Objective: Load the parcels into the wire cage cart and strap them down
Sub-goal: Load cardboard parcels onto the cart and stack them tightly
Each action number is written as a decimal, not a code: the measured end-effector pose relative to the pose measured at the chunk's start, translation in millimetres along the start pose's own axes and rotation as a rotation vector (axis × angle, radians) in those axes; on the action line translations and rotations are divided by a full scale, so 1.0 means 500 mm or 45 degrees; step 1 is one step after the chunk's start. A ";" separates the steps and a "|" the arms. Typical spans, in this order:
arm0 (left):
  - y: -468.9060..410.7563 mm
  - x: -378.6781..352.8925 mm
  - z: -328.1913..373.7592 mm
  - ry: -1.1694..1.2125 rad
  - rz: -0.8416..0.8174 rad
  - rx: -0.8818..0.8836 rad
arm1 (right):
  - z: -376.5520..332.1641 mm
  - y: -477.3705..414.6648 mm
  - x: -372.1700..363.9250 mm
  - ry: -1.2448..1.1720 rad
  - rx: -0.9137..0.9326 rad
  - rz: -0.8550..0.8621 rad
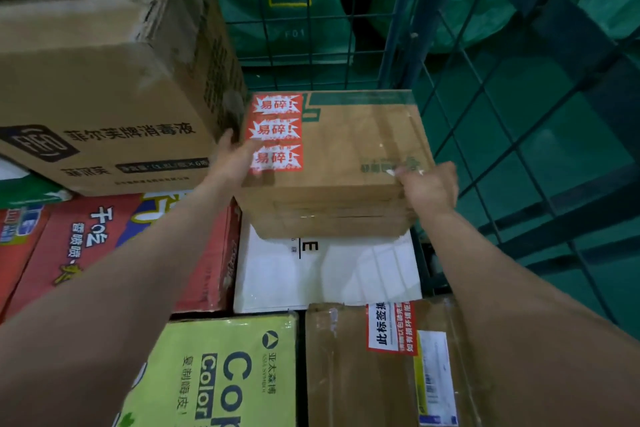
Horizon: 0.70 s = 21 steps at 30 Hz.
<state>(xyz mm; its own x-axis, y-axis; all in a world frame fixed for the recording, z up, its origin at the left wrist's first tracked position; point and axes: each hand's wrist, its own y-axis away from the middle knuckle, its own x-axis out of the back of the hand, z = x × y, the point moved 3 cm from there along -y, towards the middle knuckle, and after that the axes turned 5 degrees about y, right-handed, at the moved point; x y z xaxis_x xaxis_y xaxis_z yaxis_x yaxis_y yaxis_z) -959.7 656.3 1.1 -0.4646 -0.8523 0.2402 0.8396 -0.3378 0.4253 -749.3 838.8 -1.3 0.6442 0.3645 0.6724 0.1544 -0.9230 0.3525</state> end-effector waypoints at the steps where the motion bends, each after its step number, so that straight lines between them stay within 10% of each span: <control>1: 0.001 0.007 -0.012 0.018 0.028 0.002 | 0.005 -0.003 -0.010 -0.005 -0.013 -0.028; 6: 0.034 -0.011 -0.096 0.460 -0.050 0.625 | 0.000 -0.024 -0.048 -0.277 -0.212 -0.165; 12: -0.048 -0.020 -0.071 0.903 0.006 0.375 | -0.057 -0.072 -0.083 -0.383 -0.062 -0.144; 21: -0.172 -0.062 0.000 0.342 0.156 0.267 | -0.142 -0.183 -0.102 -0.307 0.021 -0.077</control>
<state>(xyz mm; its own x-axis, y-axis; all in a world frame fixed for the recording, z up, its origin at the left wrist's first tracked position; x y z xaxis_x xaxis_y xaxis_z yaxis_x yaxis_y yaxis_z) -1017.7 711.8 -42.7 -0.2503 -0.9653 0.0743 0.7955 -0.1613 0.5841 -849.7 913.6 -21.7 0.7933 0.3812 0.4747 0.2092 -0.9029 0.3754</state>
